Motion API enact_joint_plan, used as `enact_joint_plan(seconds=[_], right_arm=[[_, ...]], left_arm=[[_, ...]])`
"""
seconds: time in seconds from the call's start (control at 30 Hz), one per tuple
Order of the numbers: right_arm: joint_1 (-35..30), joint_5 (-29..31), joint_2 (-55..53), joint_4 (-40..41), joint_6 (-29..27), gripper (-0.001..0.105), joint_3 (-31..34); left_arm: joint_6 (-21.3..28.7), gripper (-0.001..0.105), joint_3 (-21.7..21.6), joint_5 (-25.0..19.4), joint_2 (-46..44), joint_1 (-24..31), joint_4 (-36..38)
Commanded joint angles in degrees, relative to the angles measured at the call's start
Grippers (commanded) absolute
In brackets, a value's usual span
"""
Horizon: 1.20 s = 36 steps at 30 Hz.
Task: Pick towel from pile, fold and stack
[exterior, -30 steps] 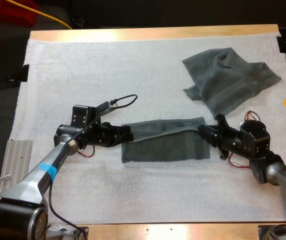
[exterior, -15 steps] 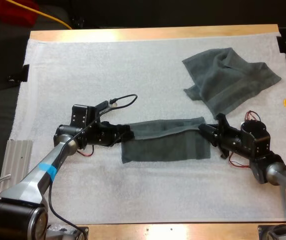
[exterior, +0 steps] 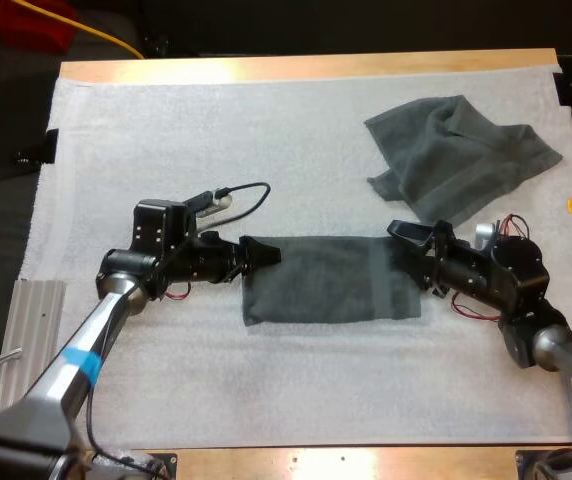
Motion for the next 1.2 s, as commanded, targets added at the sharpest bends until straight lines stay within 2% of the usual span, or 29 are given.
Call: enact_joint_plan(seconds=[0.0, 0.2, 0.4, 0.57, 1.0, 1.17], right_arm=[[-0.3, -1.4, -0.8, -0.7, -1.1, 0.065, -0.2], [-0.3, -1.8, -3.8, 0.3, -1.9, 0.065, -0.2], [-0.3, -1.8, -7.3, 7.5, -6.6, 0.065, -0.2], [-0.3, -1.8, -11.6, 17.6, -13.5, 0.065, -0.2], [-0.3, 1.5, -20.6, 40.2, -28.5, 0.065, -1.3], [-0.3, 3.4, -22.7, 51.6, -36.5, 0.065, -3.6]], left_arm=[[1.2, 0.065, -0.5, -0.7, -1.7, 0.1, 0.7], [2.7, 0.065, -0.5, -4.2, -8.5, 0.1, 4.7], [6.1, 0.065, -0.5, -7.8, -14.0, -0.1, 10.1], [8.1, 0.065, -0.5, -9.6, -18.6, -0.2, 14.6], [10.4, 0.065, -0.5, -10.9, -27.5, -0.2, 23.6], [11.3, 0.065, -0.5, -10.8, -30.6, -0.2, 27.5]])
